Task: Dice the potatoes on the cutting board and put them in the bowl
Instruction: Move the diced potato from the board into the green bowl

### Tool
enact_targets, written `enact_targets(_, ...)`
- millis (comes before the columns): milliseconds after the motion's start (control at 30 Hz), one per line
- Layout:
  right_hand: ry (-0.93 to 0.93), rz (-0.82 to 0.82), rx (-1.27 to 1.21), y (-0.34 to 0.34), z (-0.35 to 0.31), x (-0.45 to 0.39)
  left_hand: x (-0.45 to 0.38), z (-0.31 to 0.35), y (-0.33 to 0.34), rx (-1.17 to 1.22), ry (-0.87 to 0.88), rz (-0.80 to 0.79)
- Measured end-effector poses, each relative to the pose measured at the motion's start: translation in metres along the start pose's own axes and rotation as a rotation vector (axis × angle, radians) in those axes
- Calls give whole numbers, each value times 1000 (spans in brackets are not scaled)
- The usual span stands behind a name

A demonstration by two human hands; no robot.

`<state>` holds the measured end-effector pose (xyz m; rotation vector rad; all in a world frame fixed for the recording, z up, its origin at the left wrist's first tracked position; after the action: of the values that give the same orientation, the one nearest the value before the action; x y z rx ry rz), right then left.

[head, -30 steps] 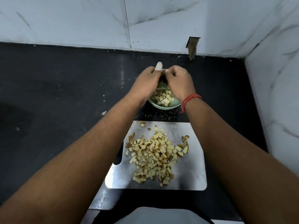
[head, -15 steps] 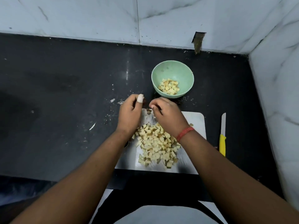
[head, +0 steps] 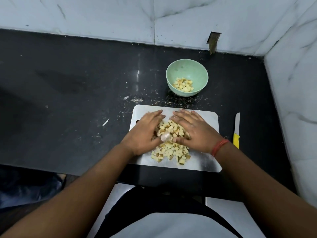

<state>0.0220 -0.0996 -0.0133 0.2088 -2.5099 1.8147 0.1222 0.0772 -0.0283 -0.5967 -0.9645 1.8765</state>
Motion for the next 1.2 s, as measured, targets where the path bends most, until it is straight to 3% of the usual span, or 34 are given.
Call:
enact_targets(67,26,-75,121,10,1,4,-1,6,14,-88,74,-45)
enact_targets(133,56,-48,181,17,1,4,-5,10,28,-163,95,-64)
enact_targets(267,76,92,198,22,2,2,-10,14,42,-234,107,82)
enact_targets(367,57,190,200,21,-1,0,-15,16,41,-218,76,181)
enact_targets(533,82,314,188,15,-1,-2,-30,16,33,-158,-19,208)
enact_targets(667,72,318,166,13,-1,-4,-39,14,28,-58,-62,222)
enact_targets(800,141,293,36,7,4,-10,-42,17,21,22,-101,220)
enact_targets(967,219,382,-180,-7,4,-7,-43,21,14,137,-175,232)
enact_targets(1200,407,374,-662,-17,-1,0,-44,34,-3,354,-146,398)
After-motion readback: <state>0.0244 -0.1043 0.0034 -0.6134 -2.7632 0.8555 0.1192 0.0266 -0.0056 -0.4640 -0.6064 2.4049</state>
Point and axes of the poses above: each hand's wrist, its own x-axis away from the middle knuckle, its own y-axis out of the palm, z = x × y, the point moved 4 cm from there along -x, towards the middle knuckle, and after that the axes turned 1 degree about x, right-handed, at the moved point
